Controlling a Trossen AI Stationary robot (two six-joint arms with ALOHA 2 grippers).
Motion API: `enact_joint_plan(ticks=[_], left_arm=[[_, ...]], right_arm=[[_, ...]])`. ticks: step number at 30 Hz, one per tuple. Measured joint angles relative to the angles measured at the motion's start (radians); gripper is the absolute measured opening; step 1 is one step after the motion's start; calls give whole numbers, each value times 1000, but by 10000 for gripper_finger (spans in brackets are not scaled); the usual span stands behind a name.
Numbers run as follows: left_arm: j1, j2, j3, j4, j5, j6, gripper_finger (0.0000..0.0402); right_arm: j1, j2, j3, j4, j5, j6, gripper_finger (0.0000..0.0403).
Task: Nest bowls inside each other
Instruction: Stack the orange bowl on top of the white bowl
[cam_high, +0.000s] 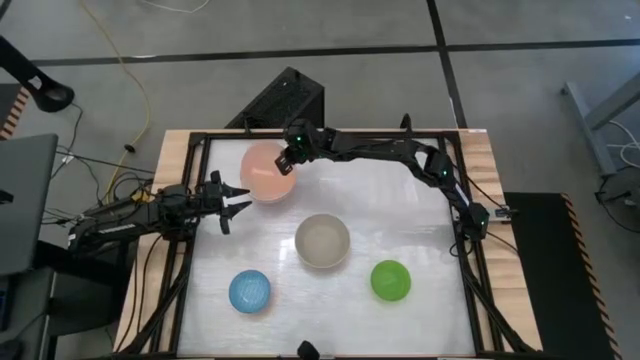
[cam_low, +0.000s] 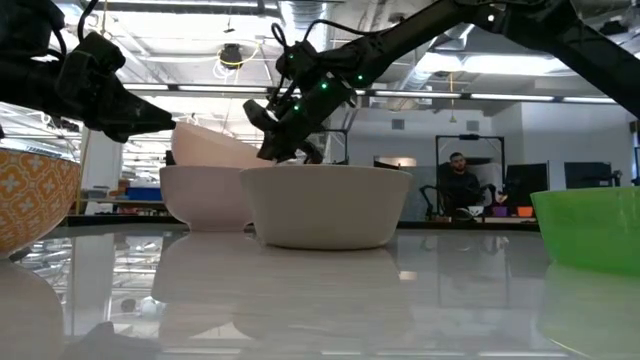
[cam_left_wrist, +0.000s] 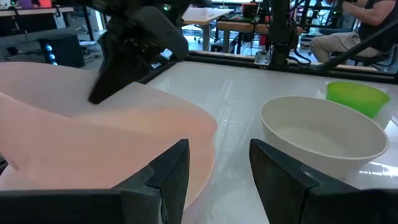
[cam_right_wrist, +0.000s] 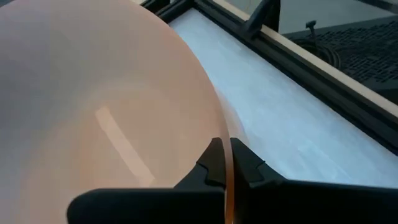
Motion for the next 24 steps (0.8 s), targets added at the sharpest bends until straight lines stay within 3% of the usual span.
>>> enact_joint_plan(ticks=[17,24], left_arm=[[0,0,0,0,-1,0,158],[0,0,0,0,-1,0,158]], right_arm=[[17,59,-2,60,37,1,12],[23,57,-2,52,35,-6,56]])
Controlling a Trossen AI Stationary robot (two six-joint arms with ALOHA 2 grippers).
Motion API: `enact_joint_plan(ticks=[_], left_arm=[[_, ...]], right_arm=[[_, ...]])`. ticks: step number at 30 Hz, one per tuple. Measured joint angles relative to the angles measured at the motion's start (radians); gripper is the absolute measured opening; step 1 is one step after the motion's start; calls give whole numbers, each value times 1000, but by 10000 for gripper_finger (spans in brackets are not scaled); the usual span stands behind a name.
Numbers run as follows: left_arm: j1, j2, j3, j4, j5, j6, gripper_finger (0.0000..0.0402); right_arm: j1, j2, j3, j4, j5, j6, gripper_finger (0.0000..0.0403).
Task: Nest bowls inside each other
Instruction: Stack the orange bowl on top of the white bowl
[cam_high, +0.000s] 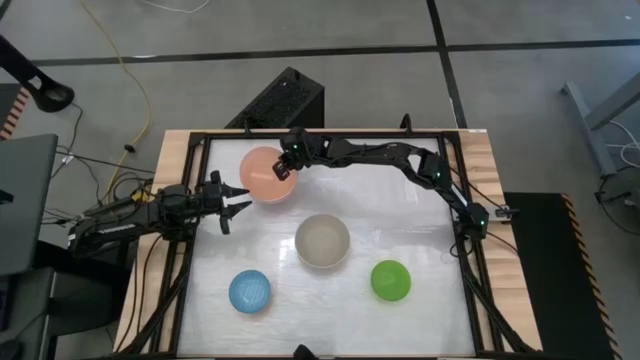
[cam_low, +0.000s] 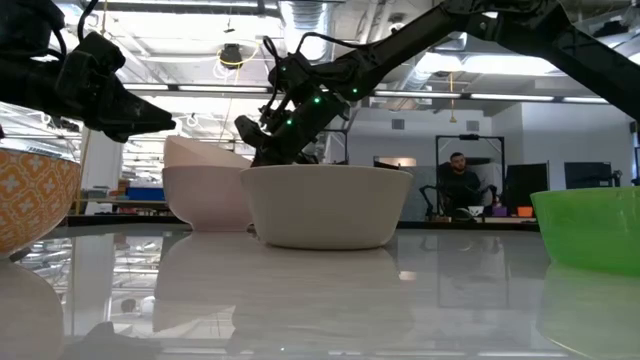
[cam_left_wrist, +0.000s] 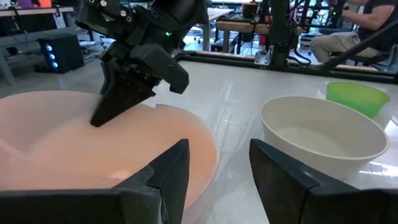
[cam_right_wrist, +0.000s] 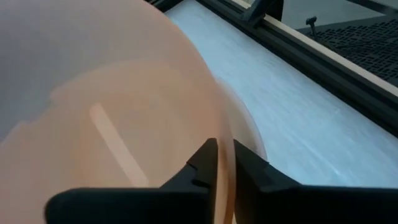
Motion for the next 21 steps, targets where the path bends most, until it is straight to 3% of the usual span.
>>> enact_joint_plan(ticks=[13,21], left_arm=[[0,0,0,0,0,0,158],[0,0,0,0,0,0,158]], right_arm=[[0,-5,97,-188,12,-70,140],[-1,-7,150,-274,91,-109,199]])
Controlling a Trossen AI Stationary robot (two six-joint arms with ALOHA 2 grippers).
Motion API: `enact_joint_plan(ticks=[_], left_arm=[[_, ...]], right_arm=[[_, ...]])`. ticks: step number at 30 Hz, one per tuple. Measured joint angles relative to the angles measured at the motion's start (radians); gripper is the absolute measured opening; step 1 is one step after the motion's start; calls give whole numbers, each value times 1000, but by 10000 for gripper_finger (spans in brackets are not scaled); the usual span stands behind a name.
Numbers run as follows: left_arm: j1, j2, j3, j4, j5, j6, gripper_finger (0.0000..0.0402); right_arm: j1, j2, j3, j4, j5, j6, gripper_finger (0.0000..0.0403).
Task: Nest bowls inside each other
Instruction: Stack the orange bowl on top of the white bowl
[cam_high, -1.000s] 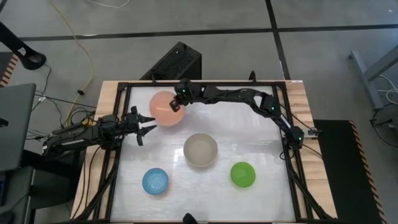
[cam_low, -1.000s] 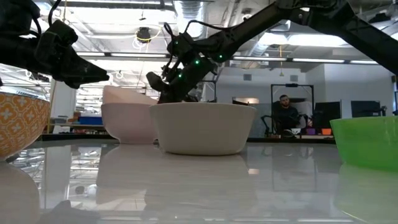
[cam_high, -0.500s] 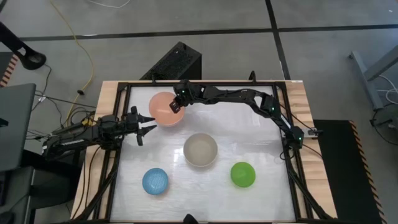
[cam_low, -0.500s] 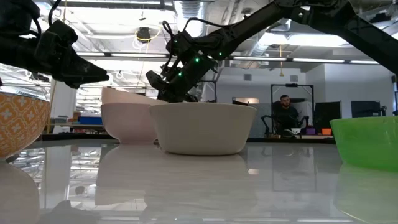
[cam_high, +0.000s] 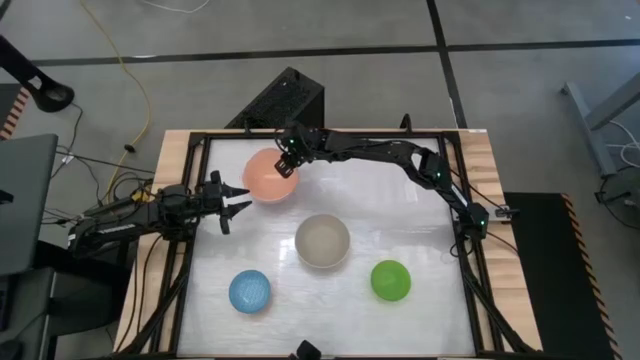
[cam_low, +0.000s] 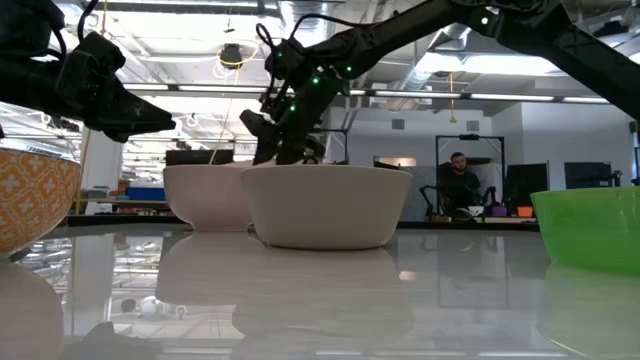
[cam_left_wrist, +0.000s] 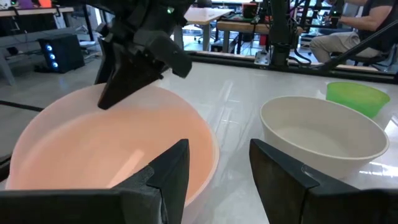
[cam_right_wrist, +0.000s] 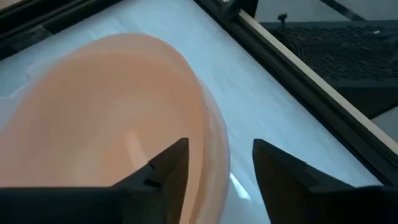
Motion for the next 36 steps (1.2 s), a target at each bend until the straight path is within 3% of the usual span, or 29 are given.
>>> enact_joint_plan(ticks=[6,14,18,21,24,36], left_arm=[[0,0,0,0,0,0,158],[0,0,0,0,0,0,158],[0,0,0,0,0,0,158],[0,0,0,0,0,0,158],[0,0,0,0,1,0,158],[0,0,0,0,1,0,158]], right_arm=[[-7,-7,3,-8,7,-40,224],[-15,-42,8,89,26,-55,214],[0,-26,-20,200,87,-39,167],[19,-11,-35,227,166,-70,95],[41,12,-35,264,177,-95,20],[28,26,-34,262,183,-68,6]])
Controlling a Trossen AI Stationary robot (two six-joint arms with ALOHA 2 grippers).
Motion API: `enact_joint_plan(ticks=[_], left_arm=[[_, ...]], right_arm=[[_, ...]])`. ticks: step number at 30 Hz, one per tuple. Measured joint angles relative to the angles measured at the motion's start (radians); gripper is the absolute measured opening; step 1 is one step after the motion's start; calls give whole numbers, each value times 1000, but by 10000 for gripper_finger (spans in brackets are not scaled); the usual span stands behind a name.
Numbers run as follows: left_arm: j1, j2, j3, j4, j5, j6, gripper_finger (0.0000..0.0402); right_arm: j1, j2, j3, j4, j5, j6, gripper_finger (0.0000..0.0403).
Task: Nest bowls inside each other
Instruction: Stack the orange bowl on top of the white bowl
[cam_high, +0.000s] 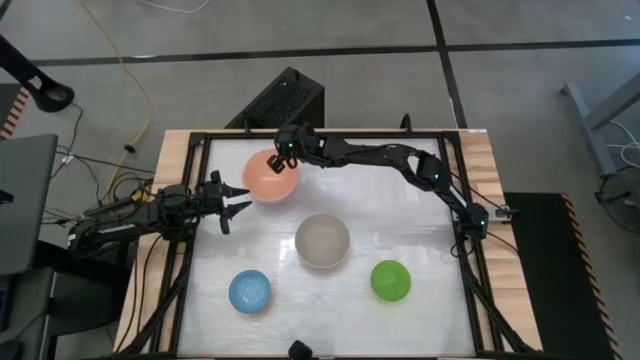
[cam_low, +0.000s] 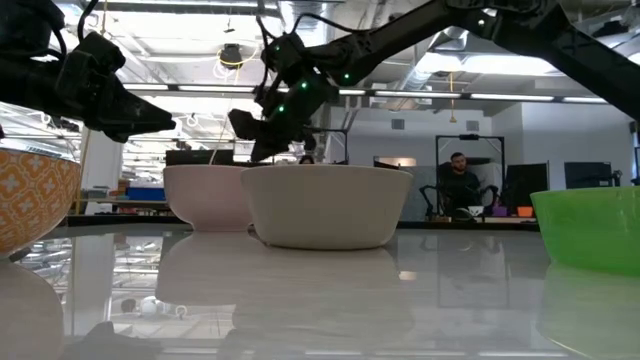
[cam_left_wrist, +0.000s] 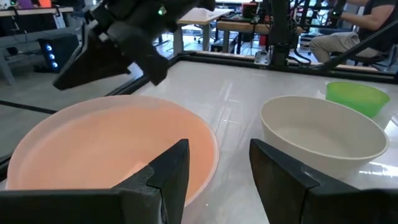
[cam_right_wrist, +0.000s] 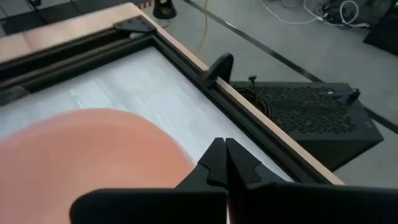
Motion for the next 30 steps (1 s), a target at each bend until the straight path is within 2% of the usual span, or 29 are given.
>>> enact_joint_plan(ticks=[9,16,25,30], left_arm=[[0,0,0,0,0,0,158],[0,0,0,0,0,0,158],[0,0,0,0,0,0,158],[0,0,0,0,0,0,158]], right_arm=[[-6,6,-1,-16,-2,11,5],[-11,63,0,15,-7,19,5],[-5,13,-1,24,-10,-7,5],[25,8,1,157,-103,-32,5]])
